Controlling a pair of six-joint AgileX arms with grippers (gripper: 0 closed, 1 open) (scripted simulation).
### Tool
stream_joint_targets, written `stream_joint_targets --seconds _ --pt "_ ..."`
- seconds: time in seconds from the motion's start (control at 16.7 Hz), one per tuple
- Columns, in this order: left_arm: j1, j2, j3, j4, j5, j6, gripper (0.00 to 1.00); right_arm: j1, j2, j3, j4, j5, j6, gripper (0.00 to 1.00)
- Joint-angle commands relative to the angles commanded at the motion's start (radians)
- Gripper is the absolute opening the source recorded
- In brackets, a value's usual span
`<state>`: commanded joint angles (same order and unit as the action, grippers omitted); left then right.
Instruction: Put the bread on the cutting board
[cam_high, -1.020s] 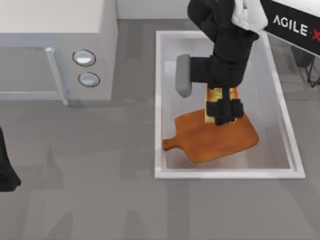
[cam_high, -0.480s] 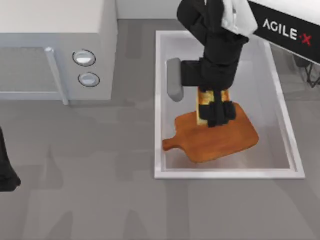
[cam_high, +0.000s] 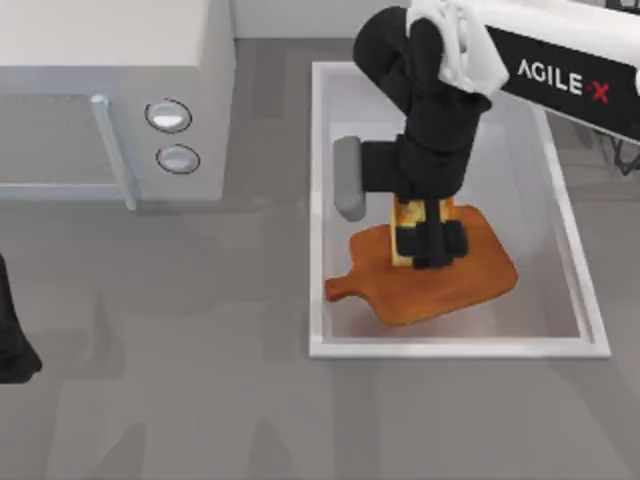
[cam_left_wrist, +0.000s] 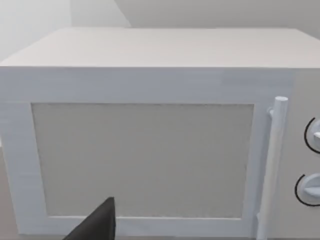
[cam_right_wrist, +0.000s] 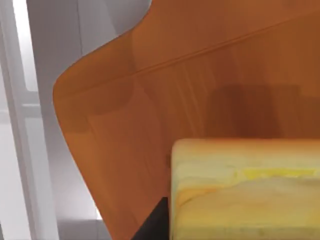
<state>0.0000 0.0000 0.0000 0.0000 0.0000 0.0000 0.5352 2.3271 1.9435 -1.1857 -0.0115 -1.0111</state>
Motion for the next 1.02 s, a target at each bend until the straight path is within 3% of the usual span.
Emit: stream_joint_targets --seconds 0.6,1.02 --pt "0.0 0.0 0.0 0.0 0.0 0.0 1.0 0.002 0.012 -0.047 0.061 0.002 -0.002 0.0" --pt "0.0 0.0 0.0 0.0 0.0 0.0 1.0 0.002 0.012 -0.047 0.061 0.002 -0.002 0.53"
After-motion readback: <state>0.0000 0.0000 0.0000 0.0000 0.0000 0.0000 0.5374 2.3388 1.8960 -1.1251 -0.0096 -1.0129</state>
